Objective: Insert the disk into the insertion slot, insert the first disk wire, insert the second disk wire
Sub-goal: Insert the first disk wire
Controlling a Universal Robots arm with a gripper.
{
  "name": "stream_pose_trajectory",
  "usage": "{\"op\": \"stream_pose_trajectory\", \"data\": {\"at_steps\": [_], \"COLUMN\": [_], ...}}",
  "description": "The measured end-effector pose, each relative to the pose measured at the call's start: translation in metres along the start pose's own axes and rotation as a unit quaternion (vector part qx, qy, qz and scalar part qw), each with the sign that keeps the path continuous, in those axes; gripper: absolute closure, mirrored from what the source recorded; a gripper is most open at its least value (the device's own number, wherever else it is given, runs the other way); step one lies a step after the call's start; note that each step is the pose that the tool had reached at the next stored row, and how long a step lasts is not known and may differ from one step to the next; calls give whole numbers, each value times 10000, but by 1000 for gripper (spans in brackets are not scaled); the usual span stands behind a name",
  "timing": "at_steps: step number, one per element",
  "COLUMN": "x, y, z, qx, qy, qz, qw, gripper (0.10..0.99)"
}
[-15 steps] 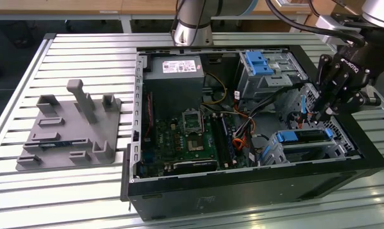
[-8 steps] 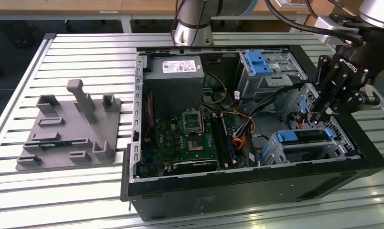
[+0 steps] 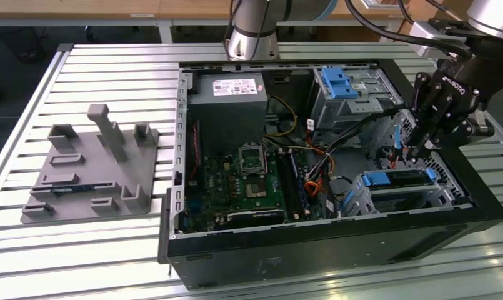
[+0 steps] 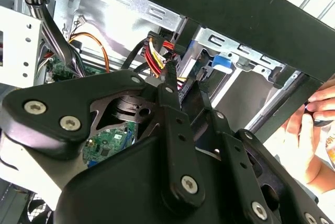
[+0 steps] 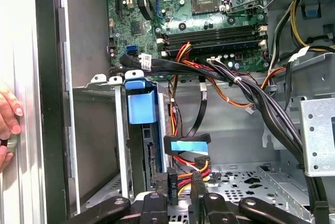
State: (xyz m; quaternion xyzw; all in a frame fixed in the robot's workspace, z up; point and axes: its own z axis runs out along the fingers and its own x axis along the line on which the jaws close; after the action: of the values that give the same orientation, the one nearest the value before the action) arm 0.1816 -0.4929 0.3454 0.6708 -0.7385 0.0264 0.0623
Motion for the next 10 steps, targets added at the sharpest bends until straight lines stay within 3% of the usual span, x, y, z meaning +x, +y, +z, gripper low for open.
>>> {"op": "stream_pose_trajectory", "data": {"at_steps": [2, 5, 10], "x": [-1, -1, -1], "y": [-1, -2, -2], "z": [-1, 0, 0], "qx": [-3, -6, -6], "qy": [5, 16, 29], "qz": [-1, 0, 1], "qw": [10000, 10000, 10000], "gripper": [784, 910, 918]}}
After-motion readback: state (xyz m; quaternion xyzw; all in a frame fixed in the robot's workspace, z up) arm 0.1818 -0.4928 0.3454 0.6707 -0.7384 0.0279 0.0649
